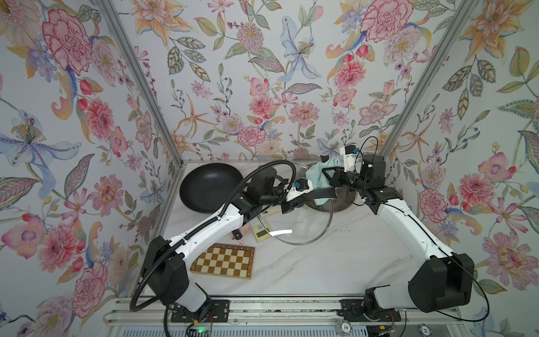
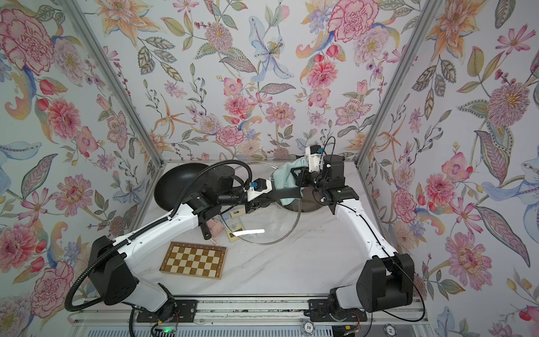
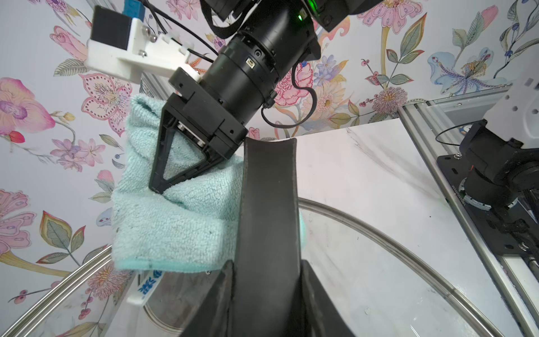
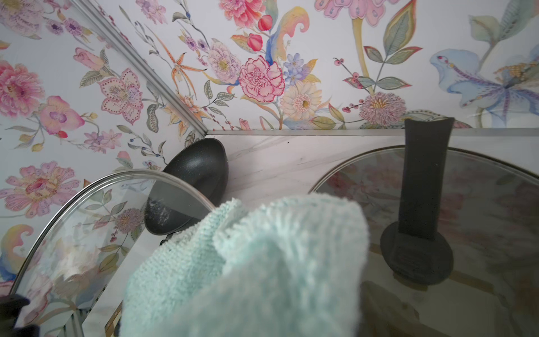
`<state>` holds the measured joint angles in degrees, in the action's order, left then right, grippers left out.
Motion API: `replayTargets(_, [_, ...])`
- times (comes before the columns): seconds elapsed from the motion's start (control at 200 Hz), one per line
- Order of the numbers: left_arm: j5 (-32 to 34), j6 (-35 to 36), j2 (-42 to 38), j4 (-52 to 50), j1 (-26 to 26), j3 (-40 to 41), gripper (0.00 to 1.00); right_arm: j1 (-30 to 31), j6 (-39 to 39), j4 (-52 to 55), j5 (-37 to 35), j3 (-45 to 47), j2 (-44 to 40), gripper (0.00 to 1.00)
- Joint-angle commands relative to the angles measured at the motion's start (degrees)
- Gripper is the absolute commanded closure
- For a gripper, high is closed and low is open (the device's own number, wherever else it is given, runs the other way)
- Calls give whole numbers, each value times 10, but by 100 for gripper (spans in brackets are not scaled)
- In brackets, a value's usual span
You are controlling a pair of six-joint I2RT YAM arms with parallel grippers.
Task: Wipe the pot lid with a cloth
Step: Wipe the pot lid.
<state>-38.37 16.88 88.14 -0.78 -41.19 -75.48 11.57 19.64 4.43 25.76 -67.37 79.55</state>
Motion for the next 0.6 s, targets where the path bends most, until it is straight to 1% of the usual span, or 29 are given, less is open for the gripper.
replayTargets(0.0, [154,-108,-17,264,47,-52,100,-2,16,40,-64,45,-44,100])
replayTargets(0.065, [170,-173,-5,301,64,-56,100,-13,41,37,-98,66,-69,100])
replayTargets(0.12, [199,-203,3,329,68,-56,100,-18,64,28,-119,81,-93,100])
replayTargets(0.19, [257,-227,9,336,65,-71,100,-12,86,-5,-124,98,-125,100])
replayTargets(0.21, [271,-234,30,335,66,-76,100,-8,95,-16,-130,103,-134,100])
replayTargets(0.255, [321,-246,39,339,65,-82,100,5,114,-40,-147,112,-152,100])
replayTargets(0.295, [368,-264,46,348,65,-83,100,23,126,-60,-169,118,-167,100])
replayTargets(0.34, [404,-279,53,358,65,-82,100,54,127,-90,-188,123,-179,100])
replayTargets(0.445, [457,-300,68,368,60,-89,100,133,108,-147,-214,111,-176,100])
replayTargets(0.595, [478,-318,80,384,54,-97,100,240,50,-187,-235,48,-119,100])
